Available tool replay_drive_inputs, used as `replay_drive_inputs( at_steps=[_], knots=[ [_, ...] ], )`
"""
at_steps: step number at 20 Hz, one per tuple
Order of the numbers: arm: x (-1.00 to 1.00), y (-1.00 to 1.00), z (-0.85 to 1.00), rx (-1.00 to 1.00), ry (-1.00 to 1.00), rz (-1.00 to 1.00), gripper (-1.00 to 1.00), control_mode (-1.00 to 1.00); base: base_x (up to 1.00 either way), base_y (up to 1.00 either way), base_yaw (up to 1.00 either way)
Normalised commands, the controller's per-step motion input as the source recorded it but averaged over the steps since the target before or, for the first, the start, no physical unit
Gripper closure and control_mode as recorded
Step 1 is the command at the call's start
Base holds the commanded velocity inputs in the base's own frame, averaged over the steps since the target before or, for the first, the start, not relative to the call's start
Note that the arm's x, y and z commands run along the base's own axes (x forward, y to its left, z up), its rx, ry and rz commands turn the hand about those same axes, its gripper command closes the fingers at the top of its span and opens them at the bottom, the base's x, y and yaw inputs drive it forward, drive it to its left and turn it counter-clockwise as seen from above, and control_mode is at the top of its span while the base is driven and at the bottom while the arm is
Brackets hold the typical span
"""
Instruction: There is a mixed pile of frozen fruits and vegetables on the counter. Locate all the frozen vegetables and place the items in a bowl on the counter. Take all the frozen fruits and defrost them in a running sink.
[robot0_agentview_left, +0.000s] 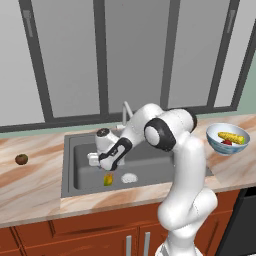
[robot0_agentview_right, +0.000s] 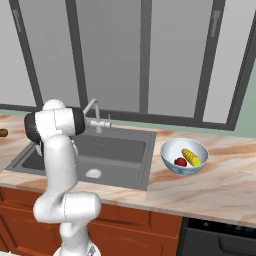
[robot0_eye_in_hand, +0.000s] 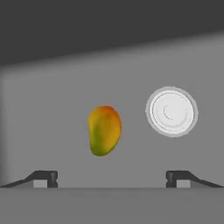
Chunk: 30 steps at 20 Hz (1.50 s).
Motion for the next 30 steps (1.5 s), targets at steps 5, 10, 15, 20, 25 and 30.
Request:
replay_drive_inputs(
  at_steps=[5,10,15,20,25,30],
  knots=[
    [-0.64,0.0,1.0,0.1,-0.1,-0.04,-1.0,-1.0,0.0,0.0,0.0],
    [-0.32,0.0,1.0,0.06,-0.07,0.0,-1.0,-1.0,0.0,0.0,0.0],
    [0.0,0.12,0.99,-0.21,-0.01,0.17,-1.0,-1.0,0.0,0.0,0.0],
    [-0.07,0.72,0.93,-0.18,0.0,0.4,-1.0,-1.0,0.0,0.0,0.0],
    [0.05,0.79,0.25,0.14,-0.12,0.12,-1.0,-1.0,0.0,0.0,0.0],
    [0.4,1.0,0.0,0.08,0.19,0.48,-1.0,-1.0,0.0,0.0,0.0]
  ],
)
